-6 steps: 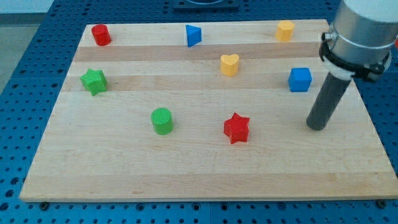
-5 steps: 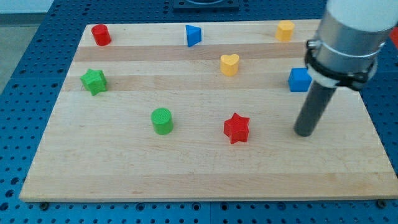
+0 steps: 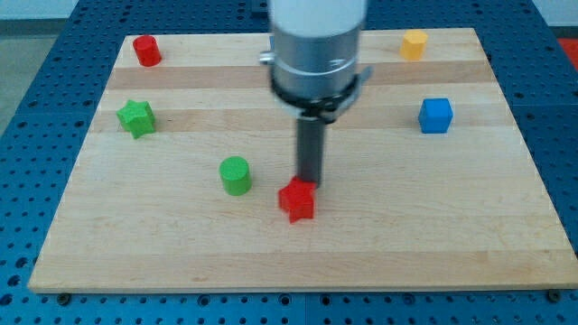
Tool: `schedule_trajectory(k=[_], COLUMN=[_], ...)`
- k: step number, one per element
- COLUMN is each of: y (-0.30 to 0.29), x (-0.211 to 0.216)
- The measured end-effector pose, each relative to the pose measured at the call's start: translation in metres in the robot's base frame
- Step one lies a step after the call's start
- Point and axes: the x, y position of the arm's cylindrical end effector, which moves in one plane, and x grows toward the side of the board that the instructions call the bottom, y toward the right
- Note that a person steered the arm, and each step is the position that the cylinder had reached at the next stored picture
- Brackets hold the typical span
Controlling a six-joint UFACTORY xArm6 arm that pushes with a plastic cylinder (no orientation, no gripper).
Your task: Move the red star towards the bottom left corner of the board
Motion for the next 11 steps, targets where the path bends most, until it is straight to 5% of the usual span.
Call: schedule_trajectory(k=[3,6,8,11], y=[0.08,-0.048,0.012,-0.146], x=[0.006,0.034,0.049,0.053])
